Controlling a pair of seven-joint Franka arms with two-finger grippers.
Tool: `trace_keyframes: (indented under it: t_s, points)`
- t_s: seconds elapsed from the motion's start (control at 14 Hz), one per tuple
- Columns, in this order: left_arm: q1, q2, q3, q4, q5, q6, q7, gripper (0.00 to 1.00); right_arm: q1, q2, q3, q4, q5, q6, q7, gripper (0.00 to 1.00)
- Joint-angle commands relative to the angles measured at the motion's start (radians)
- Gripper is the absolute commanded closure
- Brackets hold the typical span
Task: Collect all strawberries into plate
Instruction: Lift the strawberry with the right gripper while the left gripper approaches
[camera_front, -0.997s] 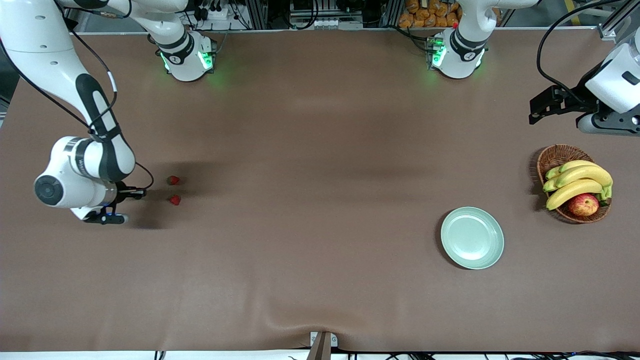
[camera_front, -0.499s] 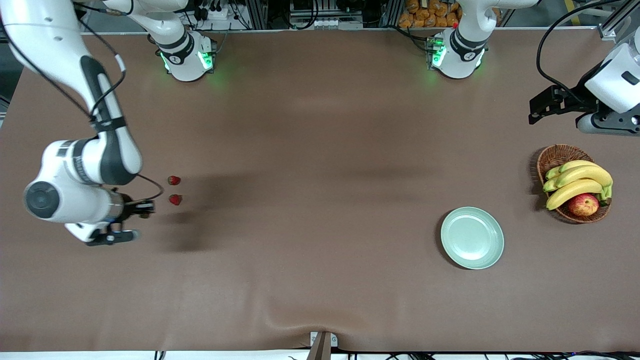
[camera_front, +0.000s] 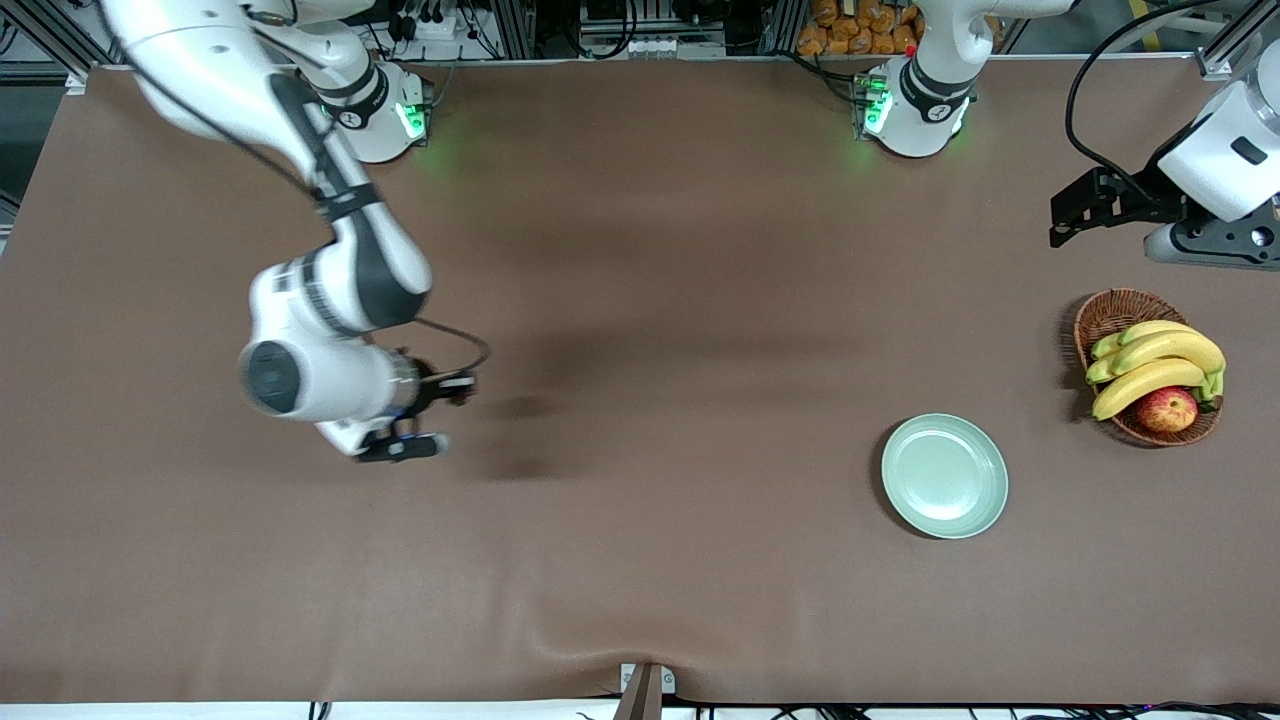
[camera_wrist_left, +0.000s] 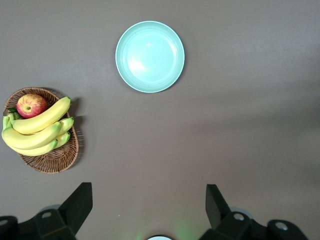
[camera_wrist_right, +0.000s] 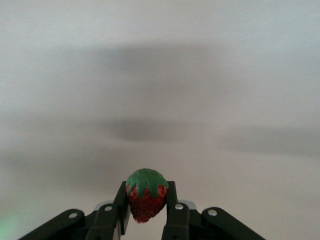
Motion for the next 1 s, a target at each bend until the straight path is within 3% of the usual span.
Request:
trace_keyframes:
  t_s: [0.0, 0.21, 0.36, 0.5, 0.64, 0.71, 0.85, 0.93]
  points:
    - [-0.013, 0.038, -0.018, 0.022, -0.017, 0.024, 0.011, 0.00, 0.092, 0.052, -0.007, 0.008, 0.099, 0.067, 0.098, 1.00]
    - [-0.029, 0.128, -0.065, 0.021, -0.017, 0.116, 0.007, 0.00, 0.181, 0.121, -0.009, 0.008, 0.221, 0.182, 0.103, 1.00]
    - [-0.042, 0.216, -0.090, 0.022, -0.020, 0.176, 0.005, 0.00, 0.223, 0.154, -0.013, 0.006, 0.223, 0.202, 0.103, 1.00]
    - [-0.047, 0.280, -0.099, 0.022, -0.100, 0.202, -0.013, 0.00, 0.232, 0.181, -0.015, 0.006, 0.221, 0.202, 0.100, 1.00]
    - [-0.036, 0.340, -0.099, 0.022, -0.189, 0.257, -0.034, 0.00, 0.241, 0.192, -0.015, 0.006, 0.221, 0.204, 0.100, 0.86]
    - [-0.035, 0.360, -0.098, 0.022, -0.222, 0.280, -0.076, 0.00, 0.241, 0.197, -0.015, 0.006, 0.220, 0.204, 0.100, 0.75]
    - [-0.065, 0.403, -0.098, 0.022, -0.218, 0.346, -0.107, 0.00, 0.241, 0.203, -0.015, 0.005, 0.213, 0.204, 0.098, 0.57]
    - [-0.093, 0.415, -0.099, 0.022, -0.230, 0.372, -0.149, 0.00, 0.240, 0.203, -0.016, 0.005, 0.212, 0.202, 0.098, 0.41]
